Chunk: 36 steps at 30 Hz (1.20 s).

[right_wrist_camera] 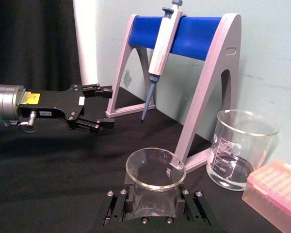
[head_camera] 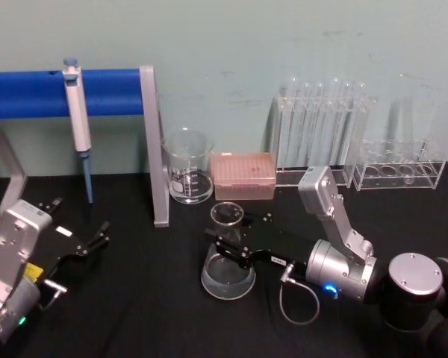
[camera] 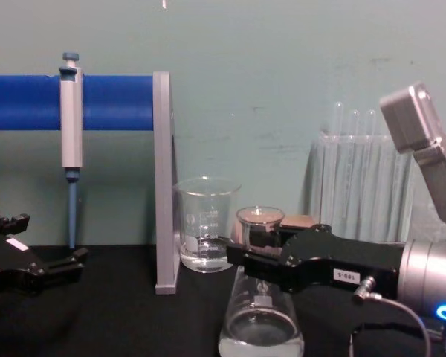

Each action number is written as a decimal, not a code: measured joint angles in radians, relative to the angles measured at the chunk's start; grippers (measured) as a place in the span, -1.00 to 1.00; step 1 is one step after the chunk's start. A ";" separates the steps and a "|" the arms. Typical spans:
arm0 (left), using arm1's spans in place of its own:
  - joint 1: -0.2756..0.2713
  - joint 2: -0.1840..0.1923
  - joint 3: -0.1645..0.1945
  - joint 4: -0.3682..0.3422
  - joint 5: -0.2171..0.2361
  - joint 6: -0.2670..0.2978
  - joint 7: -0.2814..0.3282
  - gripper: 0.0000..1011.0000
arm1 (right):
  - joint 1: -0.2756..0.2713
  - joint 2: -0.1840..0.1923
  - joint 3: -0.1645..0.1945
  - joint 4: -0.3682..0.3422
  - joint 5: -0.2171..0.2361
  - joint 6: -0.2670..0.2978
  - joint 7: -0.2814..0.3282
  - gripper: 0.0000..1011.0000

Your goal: Grasp the erlenmeyer flask with one hand, shake it three times, then place it back.

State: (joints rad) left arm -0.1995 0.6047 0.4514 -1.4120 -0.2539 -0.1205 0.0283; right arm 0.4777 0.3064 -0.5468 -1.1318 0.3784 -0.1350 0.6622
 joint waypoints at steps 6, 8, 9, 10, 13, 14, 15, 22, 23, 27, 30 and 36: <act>0.000 0.000 0.000 0.000 0.000 0.000 0.000 0.98 | 0.000 -0.002 -0.003 0.005 -0.002 0.003 -0.001 -0.11; 0.000 0.000 0.000 0.000 0.000 0.000 0.000 0.98 | 0.000 -0.003 -0.004 0.006 -0.003 0.004 -0.002 -0.11; 0.000 0.000 0.000 0.000 0.000 0.000 0.000 0.98 | 0.000 -0.004 -0.005 0.007 -0.004 0.005 -0.003 -0.11; 0.000 0.000 0.000 0.000 0.000 0.000 0.000 0.98 | 0.000 -0.004 -0.005 0.007 -0.005 0.005 -0.003 -0.11; 0.000 0.000 0.000 0.000 0.000 0.000 0.000 0.98 | -0.001 -0.004 -0.007 0.007 -0.007 0.007 -0.004 -0.11; 0.000 0.000 0.000 0.000 0.000 0.000 0.000 0.98 | -0.001 -0.005 -0.008 0.007 -0.008 0.008 -0.005 -0.11; 0.000 0.000 0.000 0.000 0.000 0.000 0.000 0.98 | -0.001 -0.005 -0.008 0.007 -0.008 0.009 -0.005 -0.11; 0.000 0.000 0.000 0.000 0.000 0.000 0.000 0.98 | -0.002 -0.006 -0.008 0.008 -0.008 0.012 -0.008 -0.11; 0.000 0.000 0.000 0.000 0.000 0.000 0.000 0.98 | -0.003 -0.006 -0.008 0.008 -0.008 0.012 -0.009 -0.11; 0.000 0.000 0.000 0.000 0.000 0.000 0.000 0.98 | -0.003 -0.007 -0.007 0.007 -0.008 0.018 -0.013 -0.11; 0.000 0.000 0.000 0.000 0.000 0.000 0.000 0.98 | -0.003 -0.006 -0.008 0.004 -0.013 0.024 -0.019 -0.11; 0.000 0.000 0.000 0.000 0.000 0.000 0.000 0.98 | -0.003 -0.006 -0.007 0.004 -0.013 0.024 -0.019 -0.11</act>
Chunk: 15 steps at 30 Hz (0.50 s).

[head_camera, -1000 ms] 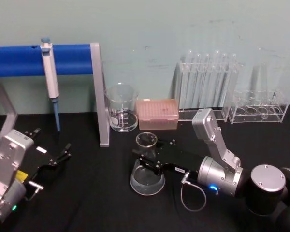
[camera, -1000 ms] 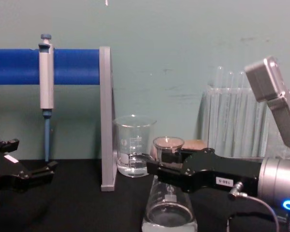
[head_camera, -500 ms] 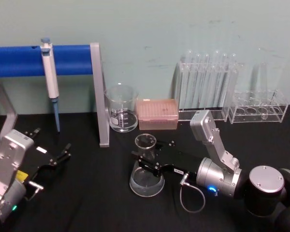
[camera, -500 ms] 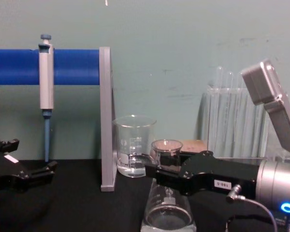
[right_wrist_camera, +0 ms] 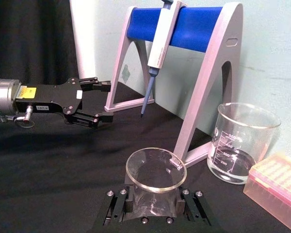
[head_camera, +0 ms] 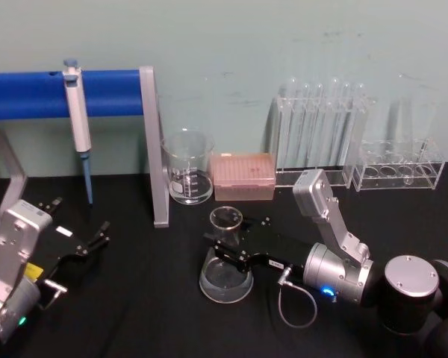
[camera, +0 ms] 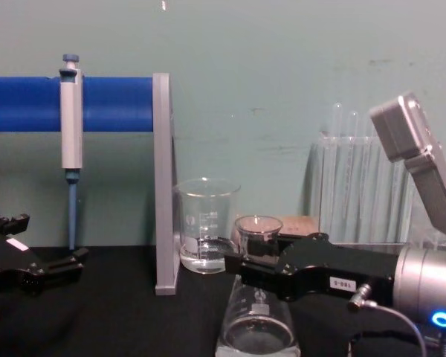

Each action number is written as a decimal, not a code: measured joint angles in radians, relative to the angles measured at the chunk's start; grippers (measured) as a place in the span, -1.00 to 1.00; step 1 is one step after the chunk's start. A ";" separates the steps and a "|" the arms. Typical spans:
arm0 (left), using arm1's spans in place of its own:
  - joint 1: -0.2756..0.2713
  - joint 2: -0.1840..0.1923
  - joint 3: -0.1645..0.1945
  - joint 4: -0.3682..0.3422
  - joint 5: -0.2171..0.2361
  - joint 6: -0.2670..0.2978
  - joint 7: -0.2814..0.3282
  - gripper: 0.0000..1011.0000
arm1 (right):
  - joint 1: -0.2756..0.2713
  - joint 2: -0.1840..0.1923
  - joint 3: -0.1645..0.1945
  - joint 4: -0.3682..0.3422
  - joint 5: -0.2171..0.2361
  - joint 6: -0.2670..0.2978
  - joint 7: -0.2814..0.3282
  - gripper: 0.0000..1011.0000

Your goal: Grasp the erlenmeyer flask with one hand, shake it three times, then place it back.

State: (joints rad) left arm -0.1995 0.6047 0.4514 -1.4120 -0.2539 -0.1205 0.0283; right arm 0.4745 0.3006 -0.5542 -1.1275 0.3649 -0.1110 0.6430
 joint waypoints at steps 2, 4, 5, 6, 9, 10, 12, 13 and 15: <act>0.000 0.000 0.000 0.000 0.000 0.000 0.000 0.98 | 0.000 0.000 0.000 0.000 0.000 0.000 0.000 -0.11; 0.000 0.000 0.000 0.000 0.000 0.000 0.000 0.98 | 0.000 0.000 0.000 0.000 0.000 0.000 0.000 -0.11; 0.000 0.000 0.000 0.000 0.000 0.000 0.000 0.98 | 0.000 0.000 0.001 0.000 0.000 0.001 0.000 -0.11; 0.000 0.000 0.000 0.000 0.000 0.000 0.000 0.98 | 0.000 0.001 0.001 0.000 0.000 0.001 0.000 -0.11; 0.000 0.000 0.000 0.000 0.000 0.000 0.000 0.98 | 0.000 0.001 0.001 0.000 0.000 0.001 0.000 -0.11; 0.000 0.000 0.000 0.000 0.000 0.000 0.000 0.98 | 0.000 0.001 0.001 0.000 0.000 0.001 0.000 -0.11; 0.000 0.000 0.000 0.000 0.000 0.000 0.000 0.98 | 0.000 0.001 0.001 0.000 0.000 0.001 0.001 -0.11; 0.000 0.000 0.000 0.000 0.000 0.000 0.000 0.98 | 0.000 0.001 0.001 0.000 0.000 0.001 0.001 -0.11; 0.000 0.000 0.000 0.000 0.000 0.000 0.000 0.98 | 0.000 0.001 0.001 0.000 0.000 0.001 0.001 -0.11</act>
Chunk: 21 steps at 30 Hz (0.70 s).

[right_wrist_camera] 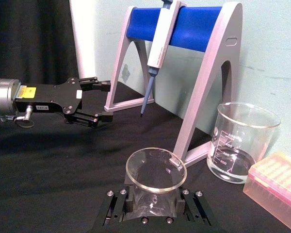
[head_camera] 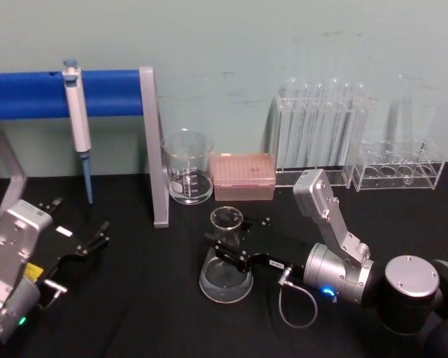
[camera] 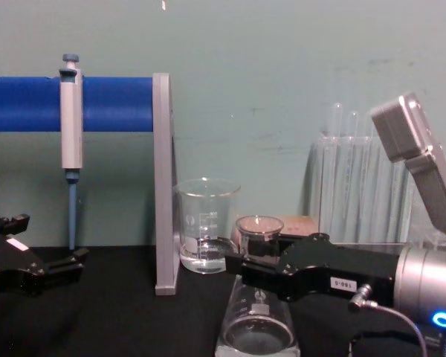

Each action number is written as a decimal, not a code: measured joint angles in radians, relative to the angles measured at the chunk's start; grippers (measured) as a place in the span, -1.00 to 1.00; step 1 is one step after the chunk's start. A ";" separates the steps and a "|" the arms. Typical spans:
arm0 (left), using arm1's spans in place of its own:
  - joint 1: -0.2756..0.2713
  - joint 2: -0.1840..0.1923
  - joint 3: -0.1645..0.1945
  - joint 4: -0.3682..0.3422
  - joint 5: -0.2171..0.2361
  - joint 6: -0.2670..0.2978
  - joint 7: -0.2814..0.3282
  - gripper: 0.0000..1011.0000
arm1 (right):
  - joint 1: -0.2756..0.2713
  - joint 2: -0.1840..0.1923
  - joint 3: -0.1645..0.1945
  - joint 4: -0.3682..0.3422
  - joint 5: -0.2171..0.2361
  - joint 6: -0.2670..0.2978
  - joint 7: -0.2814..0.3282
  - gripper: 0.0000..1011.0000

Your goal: Grasp the erlenmeyer flask with one hand, shake it three times, then place it back.

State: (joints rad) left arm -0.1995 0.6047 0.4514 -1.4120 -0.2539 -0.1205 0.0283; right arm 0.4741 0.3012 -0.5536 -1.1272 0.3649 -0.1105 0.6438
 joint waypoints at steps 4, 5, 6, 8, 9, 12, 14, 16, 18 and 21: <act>0.000 0.000 0.000 0.000 0.000 0.000 0.000 0.98 | 0.000 0.000 0.000 0.000 0.000 0.000 0.000 -0.11; 0.000 0.000 0.000 0.000 0.000 0.000 0.000 0.98 | 0.000 0.000 0.000 0.000 0.000 0.000 0.000 -0.11; 0.000 0.000 0.000 0.000 0.000 0.000 0.000 0.98 | 0.000 0.000 0.000 0.000 0.000 0.000 0.000 -0.10; 0.000 0.000 0.000 0.000 0.000 0.000 0.000 0.98 | -0.001 0.000 -0.001 0.001 -0.003 0.003 0.000 -0.07; 0.000 0.000 0.000 0.000 0.000 0.000 0.000 0.98 | -0.001 0.000 -0.001 0.001 -0.003 0.003 0.000 0.04; 0.000 0.000 0.000 0.000 0.000 0.000 0.000 0.98 | -0.001 0.000 -0.001 0.001 -0.003 0.003 0.001 0.24; 0.000 0.000 0.000 0.000 0.000 0.000 0.000 0.98 | -0.001 0.000 -0.001 0.001 -0.003 0.003 0.001 0.30; 0.000 0.000 0.000 0.000 0.000 0.000 0.000 0.98 | -0.001 0.000 -0.001 0.001 -0.003 0.003 0.001 0.47; 0.000 0.000 0.000 0.000 0.000 0.000 0.000 0.98 | 0.000 0.000 0.000 0.001 -0.003 0.002 0.001 0.63; 0.000 0.000 0.000 0.000 0.000 0.000 0.000 0.98 | 0.000 0.000 0.000 0.001 -0.002 0.002 0.001 0.77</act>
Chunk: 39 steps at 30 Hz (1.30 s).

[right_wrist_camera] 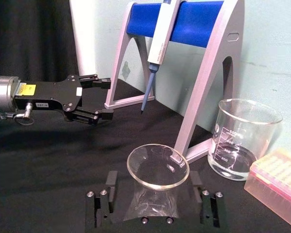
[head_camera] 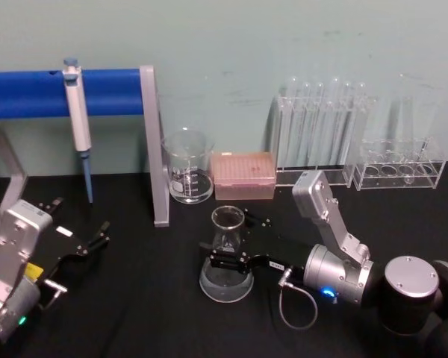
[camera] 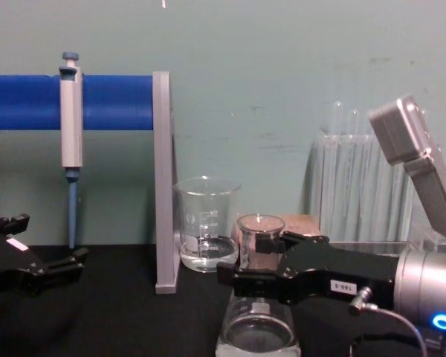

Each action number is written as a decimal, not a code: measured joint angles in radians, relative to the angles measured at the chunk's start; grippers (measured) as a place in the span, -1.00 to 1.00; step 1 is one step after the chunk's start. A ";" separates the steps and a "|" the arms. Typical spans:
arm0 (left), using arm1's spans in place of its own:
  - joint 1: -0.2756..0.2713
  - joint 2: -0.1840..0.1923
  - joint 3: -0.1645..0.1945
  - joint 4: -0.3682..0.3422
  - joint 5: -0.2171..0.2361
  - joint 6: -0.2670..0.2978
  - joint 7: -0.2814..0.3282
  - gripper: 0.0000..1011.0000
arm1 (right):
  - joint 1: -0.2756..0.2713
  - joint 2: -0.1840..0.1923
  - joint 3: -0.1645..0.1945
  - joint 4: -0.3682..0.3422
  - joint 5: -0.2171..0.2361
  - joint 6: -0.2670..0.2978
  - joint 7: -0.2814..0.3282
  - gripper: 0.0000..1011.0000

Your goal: Grasp the erlenmeyer flask with one hand, shake it three times, then place it back.

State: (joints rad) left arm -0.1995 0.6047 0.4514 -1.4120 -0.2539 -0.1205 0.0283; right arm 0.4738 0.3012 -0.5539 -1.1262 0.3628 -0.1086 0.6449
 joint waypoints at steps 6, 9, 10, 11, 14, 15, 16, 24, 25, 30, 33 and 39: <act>0.000 0.000 0.000 0.000 0.000 0.000 0.000 0.98 | 0.000 0.000 0.000 0.000 0.001 -0.001 0.000 0.98; 0.000 0.000 0.000 0.000 0.000 0.000 0.000 0.98 | 0.000 0.000 0.000 0.000 0.001 -0.001 0.000 0.98; 0.000 0.000 0.000 0.000 0.000 0.000 0.000 0.98 | 0.000 0.000 0.000 -0.001 0.001 -0.001 0.000 0.98; 0.000 0.000 0.000 0.000 0.000 0.000 0.000 0.98 | 0.000 0.000 0.000 -0.001 0.001 -0.001 0.000 0.98; 0.000 0.000 0.000 0.000 0.000 0.000 0.000 0.98 | 0.000 0.000 0.000 -0.001 0.002 -0.001 0.000 0.98; 0.000 0.000 0.000 0.000 0.000 0.000 0.000 0.98 | 0.000 0.000 0.000 -0.001 0.002 -0.001 0.000 0.98; 0.000 0.000 0.000 0.000 0.000 0.000 0.000 0.98 | 0.000 0.000 0.000 -0.001 0.002 -0.001 0.000 0.98; 0.000 0.000 0.000 0.000 0.000 0.000 0.000 0.98 | 0.000 0.000 0.001 -0.003 0.003 -0.002 0.000 0.98; 0.000 0.000 0.000 0.000 0.000 0.000 0.000 0.98 | 0.000 0.002 0.002 -0.006 0.005 -0.001 0.000 0.98; 0.000 0.000 0.000 0.000 0.000 0.000 0.000 0.98 | -0.005 0.007 0.005 -0.017 0.010 0.004 0.001 0.98; 0.000 0.000 0.000 0.000 0.000 0.000 0.000 0.98 | -0.012 0.012 0.006 -0.028 0.012 0.008 0.001 0.98; 0.000 0.000 0.000 0.000 0.000 0.000 0.000 0.98 | -0.029 0.025 0.008 -0.055 0.018 0.019 0.001 0.98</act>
State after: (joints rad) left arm -0.1995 0.6047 0.4514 -1.4120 -0.2539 -0.1205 0.0283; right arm 0.4451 0.3259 -0.5461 -1.1814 0.3807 -0.0900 0.6455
